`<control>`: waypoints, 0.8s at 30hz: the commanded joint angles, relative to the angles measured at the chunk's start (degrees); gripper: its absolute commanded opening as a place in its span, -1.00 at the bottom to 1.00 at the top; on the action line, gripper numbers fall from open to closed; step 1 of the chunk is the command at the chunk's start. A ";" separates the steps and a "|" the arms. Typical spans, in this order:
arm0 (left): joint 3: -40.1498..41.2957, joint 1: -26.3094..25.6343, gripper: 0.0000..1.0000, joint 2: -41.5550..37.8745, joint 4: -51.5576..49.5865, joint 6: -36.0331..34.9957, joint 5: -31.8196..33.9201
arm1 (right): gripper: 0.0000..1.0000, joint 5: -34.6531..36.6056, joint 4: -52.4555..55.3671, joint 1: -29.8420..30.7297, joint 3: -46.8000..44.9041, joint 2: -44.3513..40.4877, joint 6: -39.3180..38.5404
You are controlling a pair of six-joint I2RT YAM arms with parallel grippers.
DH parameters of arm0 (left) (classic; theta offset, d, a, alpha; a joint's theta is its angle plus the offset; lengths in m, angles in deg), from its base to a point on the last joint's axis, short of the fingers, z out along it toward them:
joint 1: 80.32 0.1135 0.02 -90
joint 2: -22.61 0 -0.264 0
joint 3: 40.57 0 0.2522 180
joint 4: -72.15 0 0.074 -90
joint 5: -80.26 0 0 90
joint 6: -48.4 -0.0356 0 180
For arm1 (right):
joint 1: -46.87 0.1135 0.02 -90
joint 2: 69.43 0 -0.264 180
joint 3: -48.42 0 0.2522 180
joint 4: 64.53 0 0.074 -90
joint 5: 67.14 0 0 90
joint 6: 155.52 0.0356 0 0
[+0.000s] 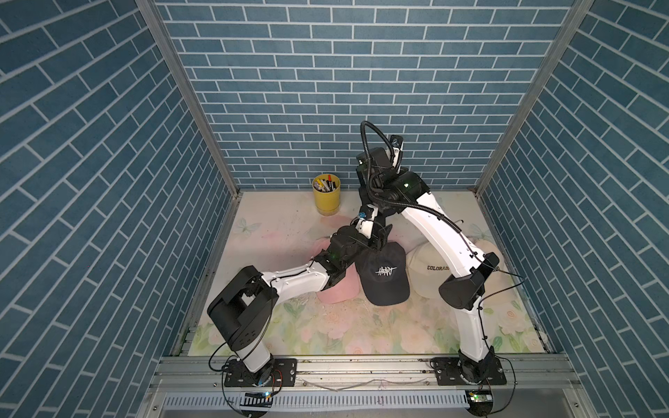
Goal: Open the adjustable buckle of the baseball cap
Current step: Place the baseball cap at the center of the board.
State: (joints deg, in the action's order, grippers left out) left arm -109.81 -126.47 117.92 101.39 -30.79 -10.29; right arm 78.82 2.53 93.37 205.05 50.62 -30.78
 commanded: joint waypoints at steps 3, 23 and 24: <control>-1.69 -0.17 0.30 0.48 1.90 1.90 1.16 | -1.00 3.53 1.63 0.27 -0.31 -1.16 3.49; 4.65 3.98 -1.00 -10.15 -3.81 -2.26 5.13 | -0.58 -16.64 -14.19 -3.81 -14.86 -8.42 -10.45; 5.06 4.72 -1.00 -11.43 -5.27 -1.84 3.84 | -0.30 -19.92 -15.60 -4.53 -15.63 -9.03 -11.83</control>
State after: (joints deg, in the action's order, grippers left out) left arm -106.12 -123.52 110.38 96.96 -32.36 -4.55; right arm 68.02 -6.78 91.16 191.19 45.70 -38.51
